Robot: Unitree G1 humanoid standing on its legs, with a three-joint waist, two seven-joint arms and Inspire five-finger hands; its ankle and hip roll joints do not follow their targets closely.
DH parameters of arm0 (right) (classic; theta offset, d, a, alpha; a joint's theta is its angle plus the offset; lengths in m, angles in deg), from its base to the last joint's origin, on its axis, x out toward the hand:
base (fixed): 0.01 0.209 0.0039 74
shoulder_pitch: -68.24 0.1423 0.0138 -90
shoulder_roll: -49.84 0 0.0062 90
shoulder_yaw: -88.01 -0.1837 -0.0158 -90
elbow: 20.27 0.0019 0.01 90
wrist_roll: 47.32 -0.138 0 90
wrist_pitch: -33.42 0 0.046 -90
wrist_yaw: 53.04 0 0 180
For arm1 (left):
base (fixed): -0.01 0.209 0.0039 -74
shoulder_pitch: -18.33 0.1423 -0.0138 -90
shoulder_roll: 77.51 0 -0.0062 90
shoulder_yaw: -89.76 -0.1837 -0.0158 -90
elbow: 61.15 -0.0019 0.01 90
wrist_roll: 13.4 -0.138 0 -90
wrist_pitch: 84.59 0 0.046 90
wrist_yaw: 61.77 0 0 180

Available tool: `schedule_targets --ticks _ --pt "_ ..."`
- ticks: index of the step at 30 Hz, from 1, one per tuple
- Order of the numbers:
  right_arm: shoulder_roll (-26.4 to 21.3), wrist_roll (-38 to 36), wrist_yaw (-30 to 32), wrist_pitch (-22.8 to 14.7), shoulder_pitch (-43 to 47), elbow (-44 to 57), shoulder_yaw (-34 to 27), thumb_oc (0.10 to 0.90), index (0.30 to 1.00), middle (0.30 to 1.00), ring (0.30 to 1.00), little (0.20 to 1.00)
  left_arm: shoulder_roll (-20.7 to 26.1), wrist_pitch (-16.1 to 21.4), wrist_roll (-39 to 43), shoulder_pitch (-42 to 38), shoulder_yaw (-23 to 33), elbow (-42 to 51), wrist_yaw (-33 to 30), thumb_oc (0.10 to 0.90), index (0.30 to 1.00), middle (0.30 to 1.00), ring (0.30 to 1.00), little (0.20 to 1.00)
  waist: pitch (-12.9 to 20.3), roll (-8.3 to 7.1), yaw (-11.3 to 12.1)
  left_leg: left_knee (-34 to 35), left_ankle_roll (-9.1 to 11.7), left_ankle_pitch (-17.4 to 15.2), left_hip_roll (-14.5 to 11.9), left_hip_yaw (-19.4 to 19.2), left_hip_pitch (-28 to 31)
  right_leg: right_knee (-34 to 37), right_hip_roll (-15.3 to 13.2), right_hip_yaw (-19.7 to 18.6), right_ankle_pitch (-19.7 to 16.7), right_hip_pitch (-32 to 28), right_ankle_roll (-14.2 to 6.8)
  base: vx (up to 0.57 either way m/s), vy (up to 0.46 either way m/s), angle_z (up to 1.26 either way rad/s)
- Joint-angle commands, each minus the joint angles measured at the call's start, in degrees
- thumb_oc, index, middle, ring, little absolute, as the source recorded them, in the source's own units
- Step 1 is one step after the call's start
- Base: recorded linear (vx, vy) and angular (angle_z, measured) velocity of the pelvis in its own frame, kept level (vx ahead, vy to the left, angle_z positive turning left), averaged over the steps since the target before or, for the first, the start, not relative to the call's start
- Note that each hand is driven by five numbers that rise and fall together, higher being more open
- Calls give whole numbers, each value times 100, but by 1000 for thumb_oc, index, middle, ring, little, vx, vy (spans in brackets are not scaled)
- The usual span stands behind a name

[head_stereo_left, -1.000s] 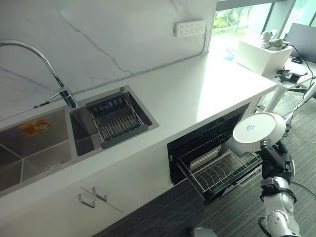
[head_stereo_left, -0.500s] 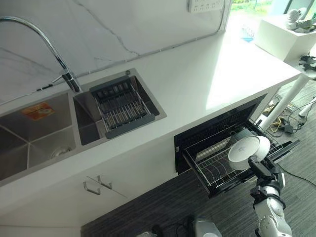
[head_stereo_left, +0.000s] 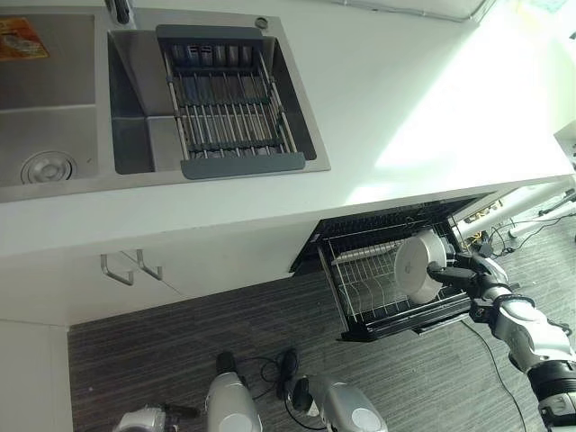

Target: Place the dishes in the dishwasher.

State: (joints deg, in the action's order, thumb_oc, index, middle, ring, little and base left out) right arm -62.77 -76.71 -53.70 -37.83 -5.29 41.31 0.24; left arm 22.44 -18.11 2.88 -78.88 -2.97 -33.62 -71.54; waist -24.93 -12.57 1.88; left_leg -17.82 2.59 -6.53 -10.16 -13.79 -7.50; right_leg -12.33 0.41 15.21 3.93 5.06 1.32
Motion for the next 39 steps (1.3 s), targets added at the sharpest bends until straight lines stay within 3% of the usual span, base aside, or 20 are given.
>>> schedule_targets --ticks 1,4,6,12,13,19,23,29,32,36,39 --pt "-554 726 -218 -82 275 -238 -27 400 300 300 300 300 112 -221 208 424 -286 -330 -307 800 900 900 900 900 427 107 95 63 -440 -753 282 -170 278 -486 -687 75 347 16 -1004 112 -160 9" --pt "-499 474 -89 164 898 -1223 430 400 300 300 300 300 266 -335 300 184 -436 -416 -420 800 900 900 900 900 303 -47 320 63 -461 -738 295 -43 167 -486 -599 66 322 39 -981 64 -138 17" --pt "-339 717 153 27 1293 -1735 668 400 300 300 300 300 289 -307 366 45 -510 -442 -454 800 900 900 900 900 157 -57 483 27 -475 -717 307 16 59 -486 -609 144 310 53 -939 12 -105 31" --pt "-254 1229 907 -168 1910 -2111 1049 400 300 300 300 300 288 -351 391 -142 -677 -268 -543 800 900 900 900 900 -133 161 644 -287 -481 -746 302 264 -363 -486 -621 232 231 208 -873 -49 -26 26" --pt "-300 1228 1207 -234 2182 -2219 1166 400 300 300 300 300 266 -335 308 -212 -740 -250 -519 800 900 900 900 900 -220 274 657 -377 -477 -735 348 381 -538 -486 -602 186 222 305 -835 -54 21 11" --pt "-297 1391 1483 -288 2511 -2278 1314 400 300 300 300 300 200 -289 198 -308 -868 -216 -467 800 900 900 900 900 -294 480 651 -482 -495 -724 423 493 -771 -509 -635 146 230 485 -787 -59 44 6" --pt "-312 1875 1745 -305 2756 -2341 1520 400 300 300 300 300 141 -252 168 -403 -933 -180 -392 800 900 900 900 900 -352 673 631 -582 -502 -707 489 530 -989 -689 -726 155 294 736 -752 -108 73 3" --pt "-357 3200 1752 -95 2958 -2484 2050 400 300 300 300 300 37 -175 206 -548 -1068 -166 -323 800 900 900 900 900 -403 916 560 -514 -501 -612 580 527 -1141 -828 -804 116 357 994 -733 -87 70 0" --pt "-463 4299 1543 86 3121 -2705 2515 400 300 300 300 300 27 -158 264 -640 -1125 -210 -263 800 900 900 900 900 -415 1026 543 -423 -480 -547 619 526 -1220 -844 -828 117 387 1120 -720 -98 51 3" --pt "-493 5420 928 353 3170 -2939 2974 400 300 300 300 300 48 -105 232 -645 -1155 -238 -212 800 900 900 900 900 -406 1046 567 -340 -473 -516 658 544 -1253 -837 -830 118 398 1184 -729 -61 10 4" --pt "-403 5823 537 547 3087 -3187 3165 400 300 300 300 300 62 -65 162 -680 -1185 -256 -185 800 900 900 900 900 -388 1026 594 -300 -467 -500 653 547 -1263 -807 -830 137 391 1186 -734 -21 -37 2"
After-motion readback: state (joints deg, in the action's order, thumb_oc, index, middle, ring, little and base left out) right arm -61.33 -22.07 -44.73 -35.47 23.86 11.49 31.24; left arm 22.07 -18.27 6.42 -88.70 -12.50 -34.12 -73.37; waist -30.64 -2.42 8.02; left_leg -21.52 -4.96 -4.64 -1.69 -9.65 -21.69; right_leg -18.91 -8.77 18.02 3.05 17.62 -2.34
